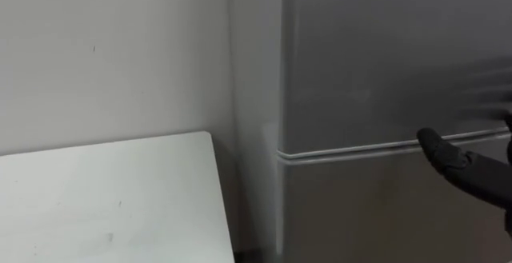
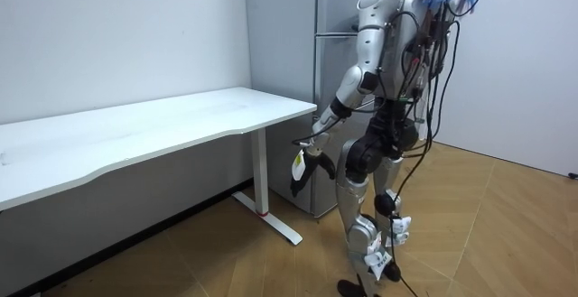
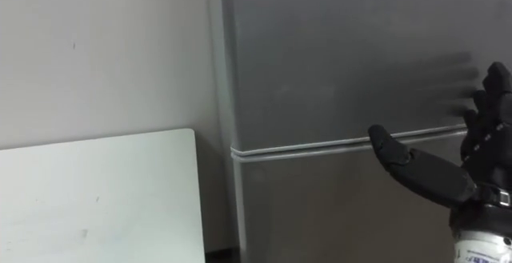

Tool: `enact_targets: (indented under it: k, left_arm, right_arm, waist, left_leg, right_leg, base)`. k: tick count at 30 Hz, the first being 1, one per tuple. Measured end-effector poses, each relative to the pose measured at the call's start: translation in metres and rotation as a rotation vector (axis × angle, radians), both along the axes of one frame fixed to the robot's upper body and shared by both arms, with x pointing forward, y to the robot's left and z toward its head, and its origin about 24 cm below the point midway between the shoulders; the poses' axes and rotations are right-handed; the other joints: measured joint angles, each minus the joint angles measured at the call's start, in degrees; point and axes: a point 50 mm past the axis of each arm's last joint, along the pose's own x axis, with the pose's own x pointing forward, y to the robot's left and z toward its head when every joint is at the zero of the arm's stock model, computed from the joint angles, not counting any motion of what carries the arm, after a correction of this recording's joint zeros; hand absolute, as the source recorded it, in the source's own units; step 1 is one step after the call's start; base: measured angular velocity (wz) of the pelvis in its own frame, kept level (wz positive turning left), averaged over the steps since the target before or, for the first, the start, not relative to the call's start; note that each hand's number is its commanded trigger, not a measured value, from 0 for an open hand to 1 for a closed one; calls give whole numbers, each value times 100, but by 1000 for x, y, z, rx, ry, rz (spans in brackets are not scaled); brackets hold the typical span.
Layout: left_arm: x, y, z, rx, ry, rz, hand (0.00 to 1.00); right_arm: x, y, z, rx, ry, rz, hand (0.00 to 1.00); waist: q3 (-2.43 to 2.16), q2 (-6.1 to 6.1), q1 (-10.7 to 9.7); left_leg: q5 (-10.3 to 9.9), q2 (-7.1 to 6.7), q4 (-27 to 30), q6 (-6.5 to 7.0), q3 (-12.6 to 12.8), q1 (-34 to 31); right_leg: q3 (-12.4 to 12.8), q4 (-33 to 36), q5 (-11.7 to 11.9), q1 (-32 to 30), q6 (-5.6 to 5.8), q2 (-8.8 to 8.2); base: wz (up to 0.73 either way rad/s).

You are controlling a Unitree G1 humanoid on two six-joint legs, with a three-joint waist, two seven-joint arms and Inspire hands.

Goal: Put the bottle in the upper fridge

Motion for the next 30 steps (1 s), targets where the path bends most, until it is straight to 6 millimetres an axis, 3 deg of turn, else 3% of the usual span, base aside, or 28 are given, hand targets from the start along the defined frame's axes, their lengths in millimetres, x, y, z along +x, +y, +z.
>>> enact_targets:
  k: [8, 17, 30]
  left_arm:
    - [5, 0, 1, -4, -7, 3, 0]
    - [5, 3, 2, 4, 4, 18, 0]
    - [4, 3, 2, -5, -3, 37, 0]
  right_arm:
    - [9, 2, -3, -35, 13, -44, 0]
    - [15, 1, -8, -33, 48, -65, 0]
    - [20, 0, -14, -52, 81, -80, 0]
  waist:
    - [25, -47, 100]
    - [-12, -147, 103]
    - [-1, -142, 116]
  left_leg:
    - [4, -7, 44, 6, -93, -59]
    - [81, -10, 46, 5, -193, -132]
    - [91, -4, 29, -3, -292, -56]
  right_leg:
    - [1, 11, 7, -66, -13, -3]
    - [-79, 7, 63, -105, -45, -14]
    - [-154, -16, 83, 35, -65, -13]
  base:
    - [-1]
    - [3]
    - [1]
